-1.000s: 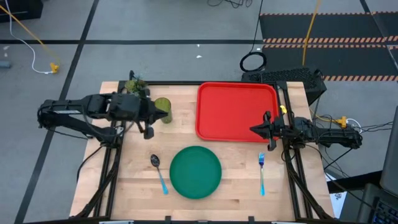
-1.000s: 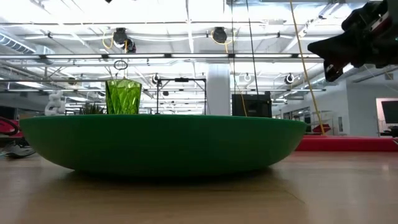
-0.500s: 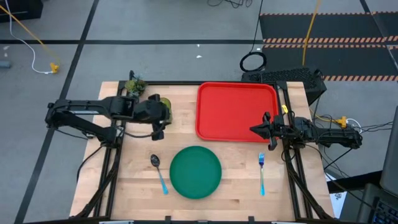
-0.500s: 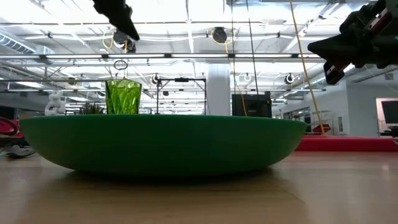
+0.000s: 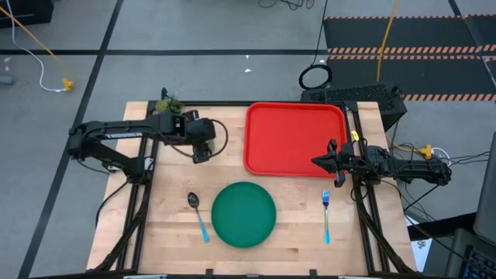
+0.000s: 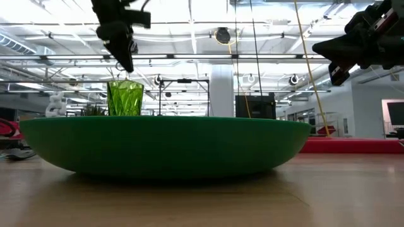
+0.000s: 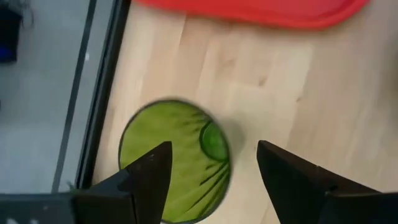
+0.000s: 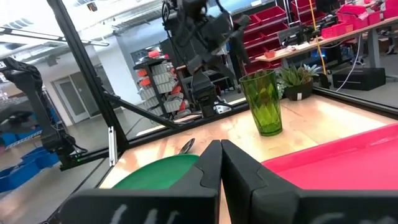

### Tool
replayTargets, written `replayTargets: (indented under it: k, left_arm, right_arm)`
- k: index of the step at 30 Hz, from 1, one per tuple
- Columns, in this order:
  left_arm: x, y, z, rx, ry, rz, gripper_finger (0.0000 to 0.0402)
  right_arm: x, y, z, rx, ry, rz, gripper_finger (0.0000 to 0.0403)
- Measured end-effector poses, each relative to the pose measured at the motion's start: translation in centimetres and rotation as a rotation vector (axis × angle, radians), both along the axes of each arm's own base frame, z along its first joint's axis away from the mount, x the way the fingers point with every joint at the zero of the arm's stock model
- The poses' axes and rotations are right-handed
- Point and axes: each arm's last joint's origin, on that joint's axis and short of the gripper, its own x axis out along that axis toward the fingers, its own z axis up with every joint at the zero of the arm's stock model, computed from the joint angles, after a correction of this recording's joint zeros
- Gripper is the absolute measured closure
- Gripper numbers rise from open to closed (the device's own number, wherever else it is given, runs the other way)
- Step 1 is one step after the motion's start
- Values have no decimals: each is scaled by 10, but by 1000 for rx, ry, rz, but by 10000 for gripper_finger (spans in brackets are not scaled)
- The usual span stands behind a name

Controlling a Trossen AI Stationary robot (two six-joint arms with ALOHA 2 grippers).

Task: Pick and place plate/cup/fork/spoon on tray
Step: Put the green glass on the red tray

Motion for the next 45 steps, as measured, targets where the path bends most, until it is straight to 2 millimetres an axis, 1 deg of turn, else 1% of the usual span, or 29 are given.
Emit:
replayTargets:
  k: [3,8,16,21,25,27,29,38,40,42,45]
  left_arm:
    - [2,8,-5,-14,29,26,163]
    - [6,14,-14,-76,66,-2,163]
    - [13,17,-30,-98,173,-29,163]
    - [18,18,-38,-101,210,-56,163]
    - [20,18,-40,-100,215,-60,166]
    - [21,19,-40,-101,216,-60,179]
    - [21,19,-40,-100,217,-60,204]
    - [21,18,-41,-97,230,-97,358]
    - [21,18,-41,-105,231,-113,386]
    - [21,17,-41,-120,228,-129,390]
    - [21,16,-41,-118,231,-138,381]
  right_arm:
    - [0,0,0,0,1,0,403]
    - [0,0,-1,0,7,0,403]
    - [0,0,-1,0,7,2,403]
    - [0,0,-1,0,7,3,403]
    - [0,0,-1,24,6,5,403]
    - [0,0,-1,25,6,5,403]
    - [0,0,-1,21,6,4,403]
    - [0,0,-1,19,6,3,403]
    - [0,0,-1,19,6,3,403]
    - [0,0,-1,19,6,3,403]
    - [0,0,-1,19,6,2,403]
